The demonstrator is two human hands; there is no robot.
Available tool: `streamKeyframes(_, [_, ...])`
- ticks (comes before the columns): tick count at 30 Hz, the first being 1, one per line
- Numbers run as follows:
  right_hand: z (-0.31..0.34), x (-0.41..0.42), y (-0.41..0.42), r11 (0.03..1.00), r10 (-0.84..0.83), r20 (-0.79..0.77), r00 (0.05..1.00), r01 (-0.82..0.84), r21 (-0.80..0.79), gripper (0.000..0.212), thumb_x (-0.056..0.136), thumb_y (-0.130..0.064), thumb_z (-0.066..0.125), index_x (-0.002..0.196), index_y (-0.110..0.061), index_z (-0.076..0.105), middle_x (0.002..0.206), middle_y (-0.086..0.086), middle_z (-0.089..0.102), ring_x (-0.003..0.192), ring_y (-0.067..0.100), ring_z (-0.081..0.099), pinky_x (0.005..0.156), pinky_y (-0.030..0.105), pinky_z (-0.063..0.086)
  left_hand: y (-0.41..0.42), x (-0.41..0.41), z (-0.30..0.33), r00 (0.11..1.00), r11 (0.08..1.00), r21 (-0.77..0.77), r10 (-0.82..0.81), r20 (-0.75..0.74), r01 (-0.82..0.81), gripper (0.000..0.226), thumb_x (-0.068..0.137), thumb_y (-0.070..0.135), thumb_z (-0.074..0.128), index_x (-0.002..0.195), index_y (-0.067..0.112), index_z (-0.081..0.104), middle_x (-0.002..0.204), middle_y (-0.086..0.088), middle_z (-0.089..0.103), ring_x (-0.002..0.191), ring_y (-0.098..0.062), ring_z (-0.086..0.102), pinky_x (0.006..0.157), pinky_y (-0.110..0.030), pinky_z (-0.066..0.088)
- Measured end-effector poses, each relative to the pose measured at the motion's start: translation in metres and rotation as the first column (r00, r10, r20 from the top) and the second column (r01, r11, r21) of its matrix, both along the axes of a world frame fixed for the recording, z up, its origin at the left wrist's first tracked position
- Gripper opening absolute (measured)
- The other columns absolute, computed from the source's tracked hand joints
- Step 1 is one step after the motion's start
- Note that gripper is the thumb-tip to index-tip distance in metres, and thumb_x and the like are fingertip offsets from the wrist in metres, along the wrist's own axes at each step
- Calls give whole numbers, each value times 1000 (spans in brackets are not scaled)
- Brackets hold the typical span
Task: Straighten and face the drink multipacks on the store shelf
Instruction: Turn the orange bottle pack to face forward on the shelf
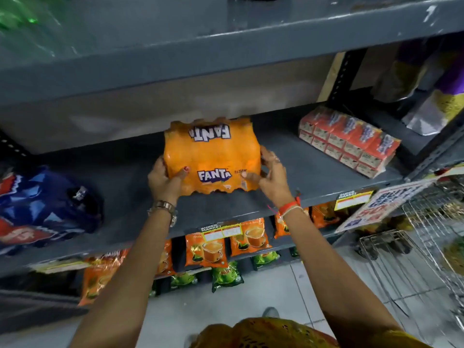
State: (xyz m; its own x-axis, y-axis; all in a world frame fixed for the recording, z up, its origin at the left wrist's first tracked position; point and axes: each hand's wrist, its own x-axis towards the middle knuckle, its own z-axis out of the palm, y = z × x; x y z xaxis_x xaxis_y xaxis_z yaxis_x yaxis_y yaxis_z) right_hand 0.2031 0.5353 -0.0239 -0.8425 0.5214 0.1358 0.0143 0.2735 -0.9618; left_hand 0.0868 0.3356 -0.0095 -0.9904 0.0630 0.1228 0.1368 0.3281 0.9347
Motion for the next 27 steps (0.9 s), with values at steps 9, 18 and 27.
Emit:
streamKeyframes(9, [-11, 5, 18, 991, 109, 65, 992, -103, -82, 59, 78, -7, 70, 131, -8, 45, 132, 14, 51, 117, 24, 50, 96, 38, 48, -1, 23, -27, 999, 993, 113, 43, 24, -45, 68, 73, 7, 69, 133, 9, 37, 132, -16, 51, 116, -22, 51, 96, -37, 45])
streamKeyframes(18, [13, -42, 38, 927, 87, 44, 995, -64, -370, 37, 97, -15, 37, 133, -12, 44, 138, 11, 46, 117, 19, 47, 91, 26, 42, 48, 113, -44, 993, 938, 343, 18, 114, -56, 38, 85, 12, 55, 121, 20, 44, 130, -1, 43, 113, -12, 49, 83, -21, 46])
streamKeyframes(27, [-4, -18, 6, 943, -7, -8, 1000, 4, -334, 30, 96, -26, 43, 123, -12, 49, 130, 14, 49, 108, 21, 53, 92, 30, 48, 54, 90, -28, 927, 888, 441, -269, 261, 133, 79, 78, 41, 58, 141, 31, 13, 151, 2, 24, 134, -16, 30, 105, -34, 29])
